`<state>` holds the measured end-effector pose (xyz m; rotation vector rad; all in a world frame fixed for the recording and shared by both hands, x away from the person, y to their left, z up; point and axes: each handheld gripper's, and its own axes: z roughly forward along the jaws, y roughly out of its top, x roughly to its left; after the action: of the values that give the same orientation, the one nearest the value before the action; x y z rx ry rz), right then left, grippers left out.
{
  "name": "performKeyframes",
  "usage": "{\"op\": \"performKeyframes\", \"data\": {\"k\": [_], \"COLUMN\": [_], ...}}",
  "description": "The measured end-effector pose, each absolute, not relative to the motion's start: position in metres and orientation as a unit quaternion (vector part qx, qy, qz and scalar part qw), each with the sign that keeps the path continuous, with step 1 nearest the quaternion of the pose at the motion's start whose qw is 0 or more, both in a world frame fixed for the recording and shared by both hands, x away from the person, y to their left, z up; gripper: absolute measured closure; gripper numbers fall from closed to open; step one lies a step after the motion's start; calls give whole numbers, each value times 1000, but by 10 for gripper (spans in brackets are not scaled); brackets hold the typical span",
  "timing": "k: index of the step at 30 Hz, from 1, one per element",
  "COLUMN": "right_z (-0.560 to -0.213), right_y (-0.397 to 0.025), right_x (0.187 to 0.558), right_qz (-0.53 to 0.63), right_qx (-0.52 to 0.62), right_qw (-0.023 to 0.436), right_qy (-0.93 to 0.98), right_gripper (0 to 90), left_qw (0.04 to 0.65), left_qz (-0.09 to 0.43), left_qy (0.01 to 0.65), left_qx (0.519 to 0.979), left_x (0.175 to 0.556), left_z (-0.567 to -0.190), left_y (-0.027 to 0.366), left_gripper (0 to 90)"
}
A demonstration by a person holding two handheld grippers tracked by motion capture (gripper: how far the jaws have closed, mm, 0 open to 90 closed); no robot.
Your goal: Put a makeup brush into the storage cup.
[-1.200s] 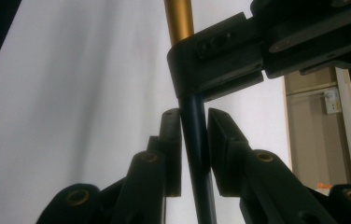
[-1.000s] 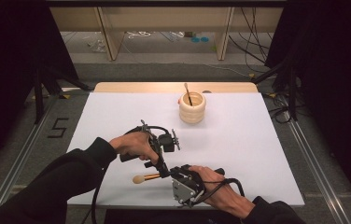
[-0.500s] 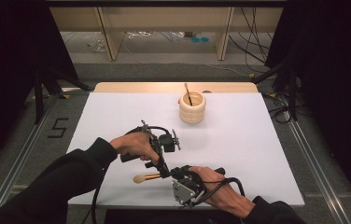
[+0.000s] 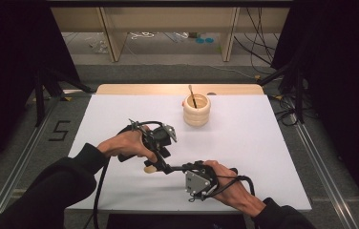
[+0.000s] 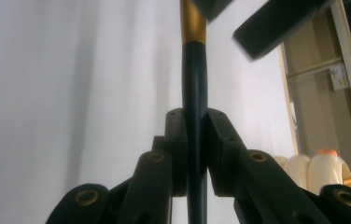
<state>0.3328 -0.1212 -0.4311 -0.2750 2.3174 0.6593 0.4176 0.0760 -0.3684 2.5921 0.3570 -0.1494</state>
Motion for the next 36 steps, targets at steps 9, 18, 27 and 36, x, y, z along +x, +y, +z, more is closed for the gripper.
{"op": "performKeyframes", "data": {"k": [9,18,27,36], "right_z": [-419,-411,-406,-405], "right_y": [-151,-176,-189,-187], "right_x": [358,377,386,386], "right_qz": [349,424,488,519], "right_qx": [29,119,168,176], "right_qw": [306,277,254,246], "right_qy": [885,854,818,799], "right_gripper": [800,800,800,800], "left_qw": [415,493,537,584], "left_qz": [81,126,123,113], "left_qy": [202,264,315,321], "left_qx": [883,819,772,737], "left_x": [416,406,397,387], "left_z": [-343,-349,-373,-391], "left_y": [114,136,142,126], "left_gripper": [213,187,164,179]}}
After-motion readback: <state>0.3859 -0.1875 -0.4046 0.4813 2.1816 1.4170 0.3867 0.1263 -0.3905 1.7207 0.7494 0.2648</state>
